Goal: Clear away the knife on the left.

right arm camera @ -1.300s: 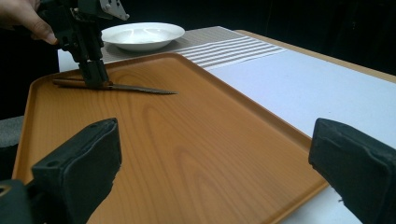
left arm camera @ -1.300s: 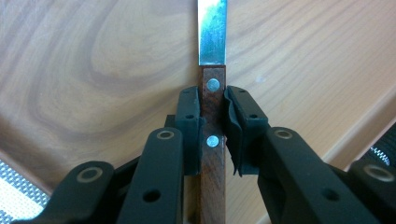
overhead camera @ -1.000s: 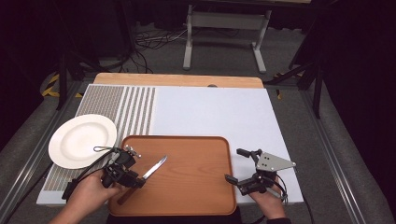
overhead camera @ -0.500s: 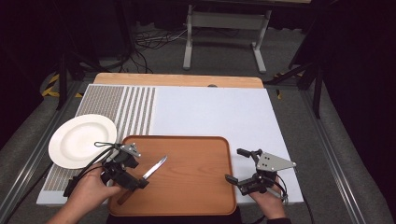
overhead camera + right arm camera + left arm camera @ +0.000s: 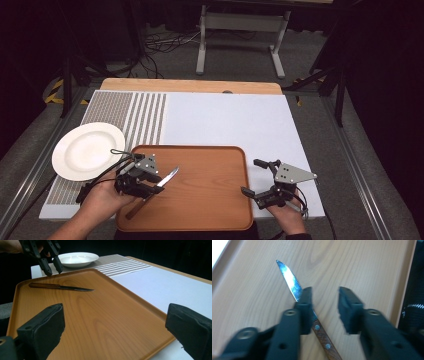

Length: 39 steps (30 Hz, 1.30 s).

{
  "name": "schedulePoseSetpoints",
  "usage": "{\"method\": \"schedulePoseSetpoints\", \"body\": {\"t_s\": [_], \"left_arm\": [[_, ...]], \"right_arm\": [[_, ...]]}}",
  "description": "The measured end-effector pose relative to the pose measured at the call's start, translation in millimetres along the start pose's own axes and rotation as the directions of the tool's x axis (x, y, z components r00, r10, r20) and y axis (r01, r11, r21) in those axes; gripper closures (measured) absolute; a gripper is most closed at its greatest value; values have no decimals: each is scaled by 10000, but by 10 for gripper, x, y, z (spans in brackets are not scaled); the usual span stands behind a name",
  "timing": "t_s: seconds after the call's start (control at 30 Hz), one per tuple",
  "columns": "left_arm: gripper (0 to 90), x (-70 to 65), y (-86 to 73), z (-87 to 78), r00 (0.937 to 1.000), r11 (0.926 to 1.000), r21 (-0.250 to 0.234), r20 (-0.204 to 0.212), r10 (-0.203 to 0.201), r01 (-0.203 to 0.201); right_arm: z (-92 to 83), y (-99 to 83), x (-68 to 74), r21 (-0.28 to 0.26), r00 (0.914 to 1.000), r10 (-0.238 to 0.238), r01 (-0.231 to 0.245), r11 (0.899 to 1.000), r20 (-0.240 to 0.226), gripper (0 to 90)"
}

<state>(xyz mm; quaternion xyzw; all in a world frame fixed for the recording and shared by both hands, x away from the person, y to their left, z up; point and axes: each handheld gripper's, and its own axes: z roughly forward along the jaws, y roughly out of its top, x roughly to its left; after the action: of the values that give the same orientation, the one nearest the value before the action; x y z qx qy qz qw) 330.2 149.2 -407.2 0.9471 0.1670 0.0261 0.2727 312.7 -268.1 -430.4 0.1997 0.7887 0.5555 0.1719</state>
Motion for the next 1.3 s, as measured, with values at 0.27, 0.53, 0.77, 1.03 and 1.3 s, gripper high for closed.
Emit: {"method": "schedulePoseSetpoints", "body": {"t_s": [0.27,0.53,0.77,1.03,1.3], "left_arm": [[900,13,78,43,9956,9942,546,171,919,-927],[900,23,110,158,9863,9761,1424,422,1598,-1642],[900,69,127,243,9789,9615,1881,789,1886,-2004],[900,93,138,349,9726,9507,2180,1218,1979,-2207],[900,101,135,435,9649,9379,2492,1650,2044,-2413]], "right_arm": [[-2,-2,-4,-18,10000,35,-35,10000,-7,32],[-2,-3,-5,-15,10000,30,-30,10000,-16,32],[0,-3,-4,10,10000,22,-22,10000,-16,32],[-4,-4,-6,19,10000,7,-7,10000,-6,32],[-5,-6,-10,35,10000,-1,1,10000,-4,32]]}}
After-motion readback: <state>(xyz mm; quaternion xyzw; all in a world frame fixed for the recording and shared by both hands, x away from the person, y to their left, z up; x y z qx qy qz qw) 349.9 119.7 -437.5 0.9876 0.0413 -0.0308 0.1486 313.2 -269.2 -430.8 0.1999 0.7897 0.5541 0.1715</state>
